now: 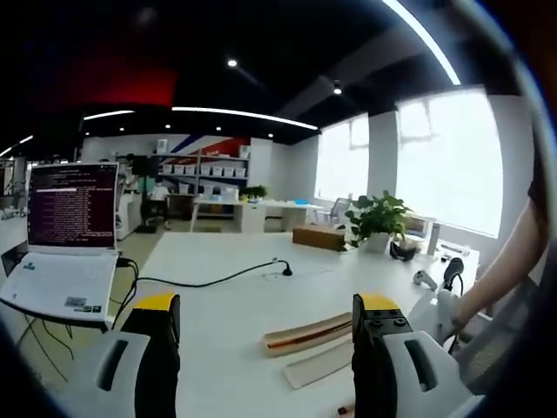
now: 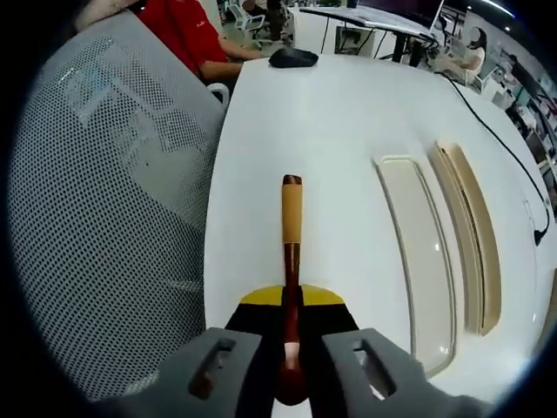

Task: Arrange the utensils inside the cutlery case until each visible utensil rests in its matching compartment.

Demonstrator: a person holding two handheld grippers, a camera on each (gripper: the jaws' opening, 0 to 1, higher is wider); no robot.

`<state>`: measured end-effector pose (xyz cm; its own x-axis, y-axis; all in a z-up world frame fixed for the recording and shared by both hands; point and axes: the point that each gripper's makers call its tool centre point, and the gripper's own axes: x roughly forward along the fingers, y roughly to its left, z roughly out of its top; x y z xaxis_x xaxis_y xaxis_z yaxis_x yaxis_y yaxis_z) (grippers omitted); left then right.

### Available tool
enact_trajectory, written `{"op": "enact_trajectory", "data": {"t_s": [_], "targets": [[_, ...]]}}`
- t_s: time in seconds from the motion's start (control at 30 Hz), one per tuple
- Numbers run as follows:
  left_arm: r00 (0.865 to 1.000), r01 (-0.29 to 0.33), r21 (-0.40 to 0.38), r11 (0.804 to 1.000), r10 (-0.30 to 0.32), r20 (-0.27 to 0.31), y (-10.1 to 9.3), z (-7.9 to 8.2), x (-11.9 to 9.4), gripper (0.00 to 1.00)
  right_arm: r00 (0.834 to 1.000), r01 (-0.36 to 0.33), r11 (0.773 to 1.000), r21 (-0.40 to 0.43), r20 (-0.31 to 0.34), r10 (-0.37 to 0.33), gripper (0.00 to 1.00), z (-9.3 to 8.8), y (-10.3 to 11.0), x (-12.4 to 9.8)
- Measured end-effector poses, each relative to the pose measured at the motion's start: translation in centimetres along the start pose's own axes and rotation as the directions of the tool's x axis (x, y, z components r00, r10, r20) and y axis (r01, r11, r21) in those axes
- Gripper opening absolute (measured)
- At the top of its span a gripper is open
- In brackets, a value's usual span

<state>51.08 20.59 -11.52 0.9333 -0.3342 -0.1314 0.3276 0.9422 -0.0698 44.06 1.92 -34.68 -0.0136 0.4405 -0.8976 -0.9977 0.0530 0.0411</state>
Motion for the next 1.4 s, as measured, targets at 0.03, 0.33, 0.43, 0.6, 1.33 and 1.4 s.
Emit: {"op": "enact_trajectory", "data": {"t_s": [0.03, 0.33, 0.43, 0.6, 1.33, 1.4], "targets": [[1.0, -0.002, 0.0, 1.0, 0.002, 0.002, 0.1, 0.0, 0.0, 0.83, 1.0, 0.003, 1.0, 0.008, 0.003, -0.003, 0.0, 0.1, -0.2, 0.0], [1.0, -0.001, 0.003, 1.0, 0.001, 0.006, 0.0, 0.2, 0.0, 0.84, 0.999, 0.033, 0.999, 0.015, 0.004, -0.033, 0.0, 0.4, -1.9, -1.0], [1.0, 0.002, 0.005, 1.0, -0.002, 0.006, 0.0, 0.2, 0.0, 0.84, 0.999, 0.046, 0.999, 0.015, 0.006, -0.046, 0.0, 0.5, -2.6, -1.6], [1.0, 0.003, 0.007, 1.0, -0.003, 0.006, -0.1, 0.2, 0.0, 0.84, 0.997, 0.082, 0.996, 0.016, 0.008, -0.082, 0.0, 0.7, -4.5, -2.7], [1.0, -0.008, 0.004, 1.0, 0.008, 0.01, 0.3, 0.3, 0.1, 0.84, 0.99, 0.14, 0.99, -0.024, -0.002, -0.14, 0.0, 1.9, -9.2, -4.6], [1.0, -0.008, 0.005, 1.0, 0.008, 0.011, 0.3, 0.3, 0.1, 0.84, 0.989, 0.145, 0.989, -0.028, 0.0, -0.145, 0.0, 2.0, -9.6, -4.7]]}}
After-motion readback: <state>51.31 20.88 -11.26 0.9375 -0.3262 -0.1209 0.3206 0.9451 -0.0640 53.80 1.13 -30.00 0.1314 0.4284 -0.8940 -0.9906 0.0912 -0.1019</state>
